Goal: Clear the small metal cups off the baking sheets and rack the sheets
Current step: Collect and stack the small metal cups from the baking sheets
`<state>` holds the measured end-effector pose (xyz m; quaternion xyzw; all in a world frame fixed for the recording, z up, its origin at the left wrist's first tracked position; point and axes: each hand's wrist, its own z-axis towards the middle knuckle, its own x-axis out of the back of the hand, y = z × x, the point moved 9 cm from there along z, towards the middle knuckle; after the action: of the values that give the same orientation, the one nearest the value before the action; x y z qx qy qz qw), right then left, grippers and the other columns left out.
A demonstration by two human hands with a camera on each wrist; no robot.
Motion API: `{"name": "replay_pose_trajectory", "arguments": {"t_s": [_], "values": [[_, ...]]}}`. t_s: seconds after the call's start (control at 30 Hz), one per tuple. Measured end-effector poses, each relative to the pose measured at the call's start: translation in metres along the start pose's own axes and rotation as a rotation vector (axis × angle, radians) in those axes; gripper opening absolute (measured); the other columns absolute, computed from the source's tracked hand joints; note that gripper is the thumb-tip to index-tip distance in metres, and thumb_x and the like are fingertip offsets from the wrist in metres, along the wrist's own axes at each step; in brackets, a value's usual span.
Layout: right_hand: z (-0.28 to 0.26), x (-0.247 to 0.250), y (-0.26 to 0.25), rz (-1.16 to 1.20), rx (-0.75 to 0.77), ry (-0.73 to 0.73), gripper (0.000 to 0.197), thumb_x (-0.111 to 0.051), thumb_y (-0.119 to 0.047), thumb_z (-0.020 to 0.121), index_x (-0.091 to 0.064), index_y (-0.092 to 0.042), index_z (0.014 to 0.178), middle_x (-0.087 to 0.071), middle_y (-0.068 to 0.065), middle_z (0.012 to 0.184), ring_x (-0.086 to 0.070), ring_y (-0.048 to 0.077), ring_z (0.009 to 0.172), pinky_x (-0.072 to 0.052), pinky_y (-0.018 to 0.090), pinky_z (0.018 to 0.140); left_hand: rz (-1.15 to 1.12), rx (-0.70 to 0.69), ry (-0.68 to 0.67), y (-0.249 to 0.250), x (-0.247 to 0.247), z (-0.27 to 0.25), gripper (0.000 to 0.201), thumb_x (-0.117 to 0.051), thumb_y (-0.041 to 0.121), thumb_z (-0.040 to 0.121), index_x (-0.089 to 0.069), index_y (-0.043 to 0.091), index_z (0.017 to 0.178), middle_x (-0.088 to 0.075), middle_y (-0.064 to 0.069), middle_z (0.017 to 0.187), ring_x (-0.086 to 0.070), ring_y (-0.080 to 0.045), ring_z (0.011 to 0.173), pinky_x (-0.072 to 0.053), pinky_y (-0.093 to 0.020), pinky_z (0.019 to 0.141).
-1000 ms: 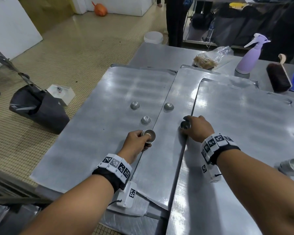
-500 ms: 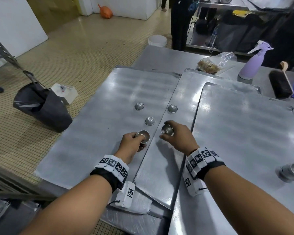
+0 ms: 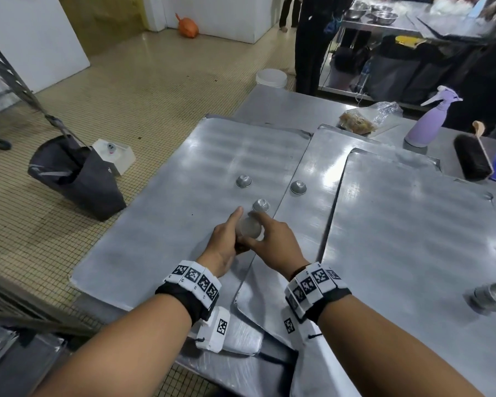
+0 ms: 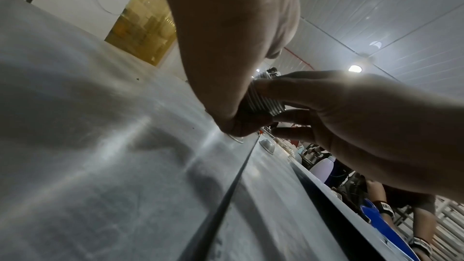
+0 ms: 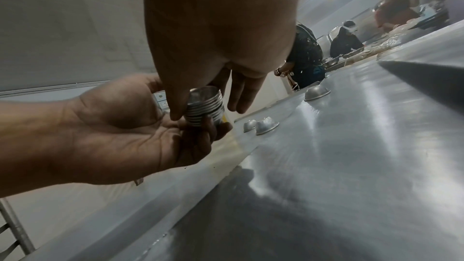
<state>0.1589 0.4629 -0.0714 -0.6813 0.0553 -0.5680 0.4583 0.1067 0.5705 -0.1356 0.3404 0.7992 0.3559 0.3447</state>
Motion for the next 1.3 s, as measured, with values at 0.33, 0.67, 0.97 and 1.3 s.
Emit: {"name": "replay_pose_trajectory", "arguments": {"t_s": [0.33, 0.67, 0.97, 1.3], "values": [[0.014, 0.023, 0.063, -0.112, -0.129, -0.023, 0.057, -0.068, -0.049, 0.087, -0.055, -0.021, 0.135, -0.063, 0.0, 0.133, -0.061, 0.02, 0.116, -0.049, 0.035, 0.096, 0.162, -0.015, 0.121, 0.007, 0.01, 0.021, 0.009, -0.072, 0.015, 0.092, -0.068, 0.007, 0.088, -0.064, -0.008, 0.068, -0.061, -0.015, 0.052, -0.049, -0.025, 0.058], [0.094, 0.07, 0.139, -0.253, -0.32, -0.041, 0.051, -0.059, -0.032, 0.093, -0.05, -0.018, 0.141, -0.059, 0.011, 0.135, -0.057, 0.03, 0.119, -0.046, 0.038, 0.096, 0.353, -0.051, 0.138, 0.006, 0.0, 0.047, 0.006, -0.065, 0.009, 0.091, -0.067, 0.003, 0.093, -0.063, -0.009, 0.072, -0.063, -0.017, 0.057, -0.048, -0.032, 0.066], [0.138, 0.057, 0.151, -0.374, -0.31, -0.195, 0.044, -0.047, -0.025, 0.095, -0.046, -0.018, 0.138, -0.042, 0.012, 0.144, -0.054, 0.036, 0.121, -0.048, 0.046, 0.097, 0.352, -0.056, 0.129, 0.007, -0.001, 0.045, 0.009, -0.064, 0.008, 0.093, -0.069, 0.006, 0.086, -0.063, -0.009, 0.076, -0.061, -0.023, 0.066, -0.049, -0.034, 0.069], [0.115, 0.058, 0.138, -0.304, -0.287, -0.12, 0.044, -0.059, -0.026, 0.09, -0.052, -0.017, 0.133, -0.049, 0.01, 0.13, -0.058, 0.037, 0.109, -0.046, 0.036, 0.086, 0.339, -0.062, 0.123, 0.005, -0.003, 0.033, 0.009, -0.064, 0.009, 0.093, -0.072, 0.008, 0.088, -0.066, -0.009, 0.077, -0.062, -0.02, 0.063, -0.049, -0.036, 0.07]]}}
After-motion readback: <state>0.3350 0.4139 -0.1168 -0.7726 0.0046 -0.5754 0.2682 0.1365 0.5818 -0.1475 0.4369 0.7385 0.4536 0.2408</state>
